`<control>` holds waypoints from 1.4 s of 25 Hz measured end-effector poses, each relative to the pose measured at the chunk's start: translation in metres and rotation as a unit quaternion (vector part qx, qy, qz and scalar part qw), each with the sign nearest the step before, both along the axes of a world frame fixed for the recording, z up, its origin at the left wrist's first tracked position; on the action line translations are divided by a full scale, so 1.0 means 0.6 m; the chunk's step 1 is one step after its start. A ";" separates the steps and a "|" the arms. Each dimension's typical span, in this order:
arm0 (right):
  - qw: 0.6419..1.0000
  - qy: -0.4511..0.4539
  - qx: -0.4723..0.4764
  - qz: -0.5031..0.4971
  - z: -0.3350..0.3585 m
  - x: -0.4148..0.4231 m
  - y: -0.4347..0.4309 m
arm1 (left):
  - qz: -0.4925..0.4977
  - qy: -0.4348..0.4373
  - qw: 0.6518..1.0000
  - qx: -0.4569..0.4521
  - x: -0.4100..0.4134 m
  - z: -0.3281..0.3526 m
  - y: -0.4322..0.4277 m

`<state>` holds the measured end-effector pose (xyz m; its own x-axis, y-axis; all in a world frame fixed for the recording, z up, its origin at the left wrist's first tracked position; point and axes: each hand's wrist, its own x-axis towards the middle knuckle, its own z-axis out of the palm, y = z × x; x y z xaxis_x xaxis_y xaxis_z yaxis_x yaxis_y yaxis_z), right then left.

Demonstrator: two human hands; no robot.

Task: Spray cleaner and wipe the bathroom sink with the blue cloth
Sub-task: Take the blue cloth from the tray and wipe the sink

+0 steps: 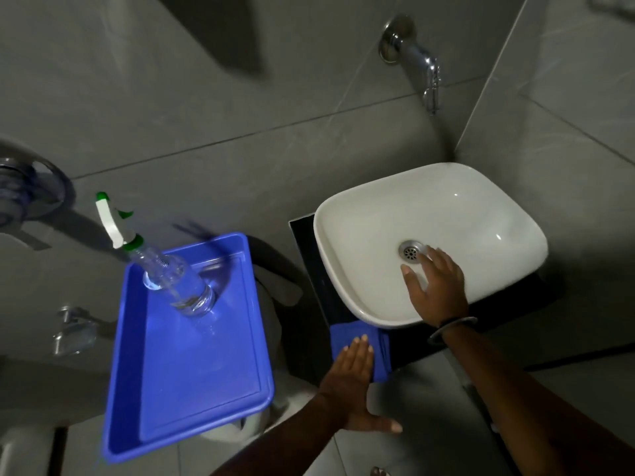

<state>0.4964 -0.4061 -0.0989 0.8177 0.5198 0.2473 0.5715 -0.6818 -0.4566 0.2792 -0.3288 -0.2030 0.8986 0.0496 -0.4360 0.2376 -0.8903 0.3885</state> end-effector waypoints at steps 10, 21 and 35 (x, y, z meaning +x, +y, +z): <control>0.978 0.085 -0.108 0.157 -0.145 -0.281 -0.062 | 0.172 -0.347 0.921 0.048 0.011 0.161 0.088; 0.962 0.108 -0.236 0.087 -0.170 -0.044 -0.231 | 0.220 -0.194 0.945 0.142 0.165 0.135 0.083; 0.979 0.129 -0.150 0.054 -0.182 -0.108 -0.175 | 0.239 -0.179 0.942 0.150 0.153 0.139 0.090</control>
<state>0.4313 -0.5112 -0.2080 0.7694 0.6238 -0.1371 0.5398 -0.7499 -0.3826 0.3710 -0.2746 -0.1194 0.8288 0.5594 -0.0109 0.5414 -0.7970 0.2678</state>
